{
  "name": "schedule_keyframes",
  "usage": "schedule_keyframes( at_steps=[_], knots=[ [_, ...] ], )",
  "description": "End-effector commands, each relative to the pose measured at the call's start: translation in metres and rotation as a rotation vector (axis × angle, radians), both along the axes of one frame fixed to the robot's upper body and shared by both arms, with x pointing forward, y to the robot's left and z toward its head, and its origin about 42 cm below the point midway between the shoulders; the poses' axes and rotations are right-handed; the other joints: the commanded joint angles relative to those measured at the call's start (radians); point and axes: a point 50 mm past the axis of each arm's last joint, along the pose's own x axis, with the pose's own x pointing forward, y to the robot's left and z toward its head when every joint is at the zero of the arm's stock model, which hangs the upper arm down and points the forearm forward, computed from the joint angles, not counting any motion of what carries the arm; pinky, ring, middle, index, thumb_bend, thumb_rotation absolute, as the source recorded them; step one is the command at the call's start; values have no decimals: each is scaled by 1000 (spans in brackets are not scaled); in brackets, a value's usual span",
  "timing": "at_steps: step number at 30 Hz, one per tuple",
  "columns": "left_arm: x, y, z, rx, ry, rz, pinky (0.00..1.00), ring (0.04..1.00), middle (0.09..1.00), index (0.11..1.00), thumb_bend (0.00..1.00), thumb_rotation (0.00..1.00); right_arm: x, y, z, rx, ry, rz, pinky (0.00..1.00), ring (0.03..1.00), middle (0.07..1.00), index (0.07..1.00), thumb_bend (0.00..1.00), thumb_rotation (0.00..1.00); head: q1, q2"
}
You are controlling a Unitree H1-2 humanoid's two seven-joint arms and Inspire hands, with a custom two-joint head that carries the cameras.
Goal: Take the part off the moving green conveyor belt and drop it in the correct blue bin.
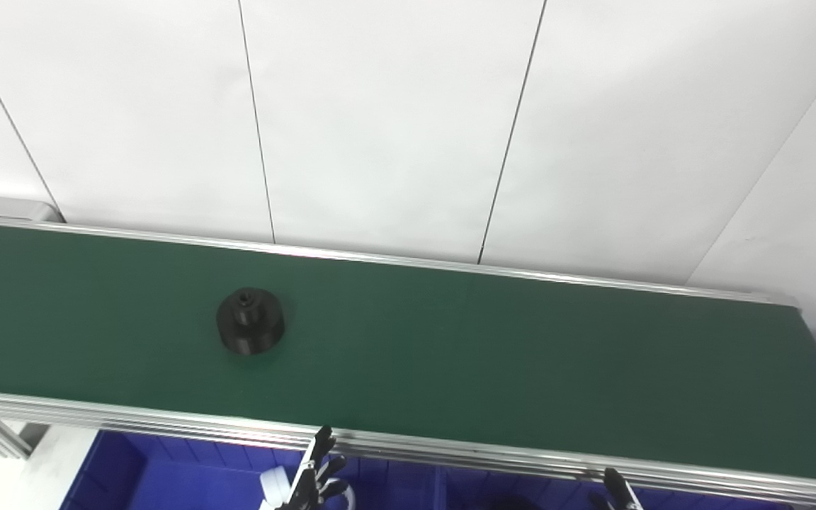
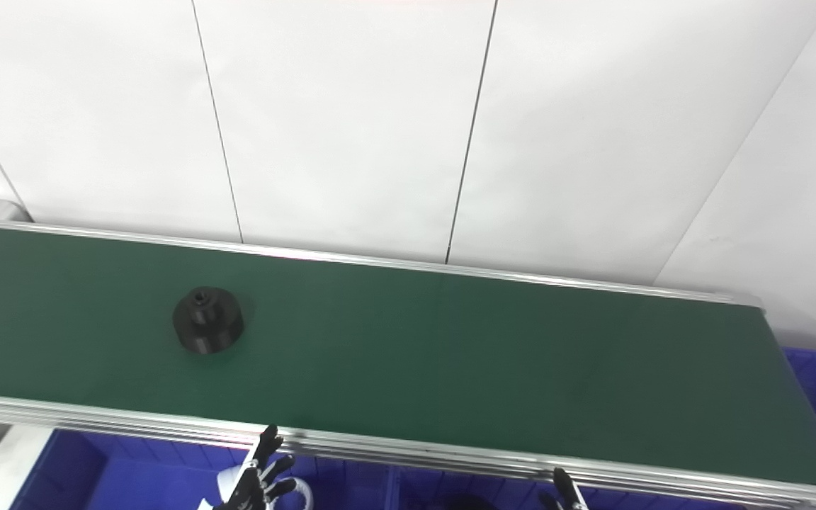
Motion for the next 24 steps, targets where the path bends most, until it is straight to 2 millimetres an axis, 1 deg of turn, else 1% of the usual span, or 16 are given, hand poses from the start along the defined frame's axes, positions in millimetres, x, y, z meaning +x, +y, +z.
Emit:
schedule_keyframes(
  at_steps=[1,6,8,10,13,15,17,18,19,20,21,22,24],
  knots=[
    [1,-10,9,-39,-44,2,790,912,999,1000,1000,807,2,-3,8,-26,-73,-1,860,917,963,929,755,848,16,-2],
    [0,-12,9,-39,-39,-6,781,911,999,1000,1000,809,1,-6,7,-18,-77,-3,883,926,972,931,760,849,28,-12],
    [0,-12,8,-55,-25,-9,801,915,998,1000,1000,789,1,-6,7,-18,-77,0,892,935,980,939,752,861,25,-17],
    [0,-12,8,-61,-22,-12,794,914,999,1000,1000,773,1,-6,6,-21,-74,3,900,937,986,947,738,870,18,-21],
    [-1,-11,8,-47,-28,-12,766,910,993,1000,1000,773,1,-6,6,-57,-54,6,895,930,980,948,735,877,8,-21],
    [-1,-9,9,-36,-37,-13,764,914,991,1000,1000,783,1,-6,9,-105,-39,13,861,908,967,945,728,874,6,-19],
    [-2,-8,9,-28,-41,-12,777,918,993,1000,1000,790,2,-7,16,-176,-33,25,830,892,967,952,732,835,2,-14],
    [-2,-7,9,-26,-41,-11,766,914,991,1000,1000,796,3,-8,20,-211,-33,29,791,873,963,950,747,784,2,-14],
    [-3,-5,9,-22,-42,-9,762,913,991,1000,1000,798,4,-7,24,-236,-38,31,777,866,961,949,752,767,-5,-5],
    [-3,-4,9,-16,-41,-5,754,905,988,1000,1000,803,6,-7,29,-267,-51,42,766,862,955,937,778,697,-5,-5],
    [-3,-2,10,-19,-40,-1,742,896,983,1000,1000,807,9,-6,36,-315,-62,59,763,867,961,946,767,679,-18,9],
    [-3,-1,10,-22,-39,1,743,895,979,1000,1000,803,13,-7,43,-360,-77,75,760,872,964,961,767,670,-18,9],
    [-2,3,12,-21,-40,-1,762,905,984,1000,1000,799,23,-6,57,-429,-116,102,772,890,975,963,807,603,-49,35]
  ],
)
